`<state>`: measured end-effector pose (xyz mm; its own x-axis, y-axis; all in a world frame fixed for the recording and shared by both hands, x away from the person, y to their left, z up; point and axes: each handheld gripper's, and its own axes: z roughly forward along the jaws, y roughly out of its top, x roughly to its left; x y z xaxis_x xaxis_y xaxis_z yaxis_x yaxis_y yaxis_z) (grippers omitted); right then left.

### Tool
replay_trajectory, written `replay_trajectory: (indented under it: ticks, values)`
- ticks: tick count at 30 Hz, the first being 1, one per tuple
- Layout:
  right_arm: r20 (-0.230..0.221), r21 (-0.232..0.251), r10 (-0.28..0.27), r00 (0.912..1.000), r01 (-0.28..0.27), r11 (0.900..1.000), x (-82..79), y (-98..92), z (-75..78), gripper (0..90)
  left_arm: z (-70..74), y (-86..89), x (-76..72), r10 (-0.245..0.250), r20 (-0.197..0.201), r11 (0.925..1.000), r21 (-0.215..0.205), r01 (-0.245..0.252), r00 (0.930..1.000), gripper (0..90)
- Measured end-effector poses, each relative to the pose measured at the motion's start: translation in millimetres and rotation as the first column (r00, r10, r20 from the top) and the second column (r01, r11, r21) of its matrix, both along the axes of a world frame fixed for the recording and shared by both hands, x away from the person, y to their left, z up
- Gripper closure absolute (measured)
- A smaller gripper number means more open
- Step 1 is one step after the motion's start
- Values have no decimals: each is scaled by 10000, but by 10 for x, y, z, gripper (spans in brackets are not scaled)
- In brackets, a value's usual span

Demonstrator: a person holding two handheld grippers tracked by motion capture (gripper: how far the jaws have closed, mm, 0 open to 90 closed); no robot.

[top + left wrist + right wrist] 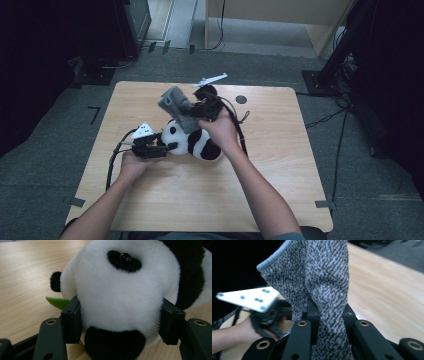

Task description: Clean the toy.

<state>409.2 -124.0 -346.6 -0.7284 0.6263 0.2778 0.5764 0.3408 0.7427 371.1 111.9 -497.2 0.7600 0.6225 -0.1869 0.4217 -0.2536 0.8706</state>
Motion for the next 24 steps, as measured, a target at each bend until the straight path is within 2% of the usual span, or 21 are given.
replay_trajectory:
  ticks: [1, 3, 6, 8, 9, 10, 13, 14, 19, 21, 24]
  values:
    - [-179, -187, 192, 9997, -195, 9996, -27, 175, -69, 770, 3, -2, -4, 24, -51, 10000, -38, -24, 10000, 348]
    - [-550, -377, 68, 9985, -89, 9993, -14, 309, -175, 769, 4, 2, -7, 36, -26, 10000, -6, -36, 10000, 348]
    - [-1504, -2, 41, 9886, -42, 10000, 19, 432, -331, 769, 3, 5, -18, 74, -24, 10000, -17, -74, 10000, 351]
    - [-1666, -153, 4, 9860, -30, 9999, 16, 468, -374, 769, 7, 5, -20, 68, -49, 10000, -29, -68, 10000, 354]
    - [-1645, -514, -67, 9864, -18, 9987, 18, 499, -419, 769, 10, 6, -21, 78, -60, 10000, -24, -78, 10000, 361]
    - [-1615, -1322, -244, 9866, 29, 9912, 44, 527, -530, 770, 9, 3, -24, 49, -163, 9999, 101, -47, 9999, 376]
    - [-1447, -1315, -119, 9894, -73, 9913, 67, 486, -589, 771, 15, 2, -28, 90, -191, 9999, 72, -88, 9998, 391]
    - [-1358, -1481, -135, 9906, -69, 9890, 76, 469, -581, 771, 21, -2, -29, 108, -187, 9999, 60, -107, 9998, 400]
    - [-1514, -1691, 13, 9885, -272, 9852, 127, 386, -535, 771, 30, -21, -29, 201, -288, 9998, 54, -200, 9994, 415]
    - [-1289, -1936, -155, 9915, -98, 9810, 142, 332, -483, 772, 37, -18, -23, 226, -372, 9997, 62, -224, 9991, 421]
    - [-1310, -1966, -331, 9908, 67, 9805, 172, 222, -450, 772, 37, -16, -19, 236, -398, 9997, 53, -234, 9989, 422]
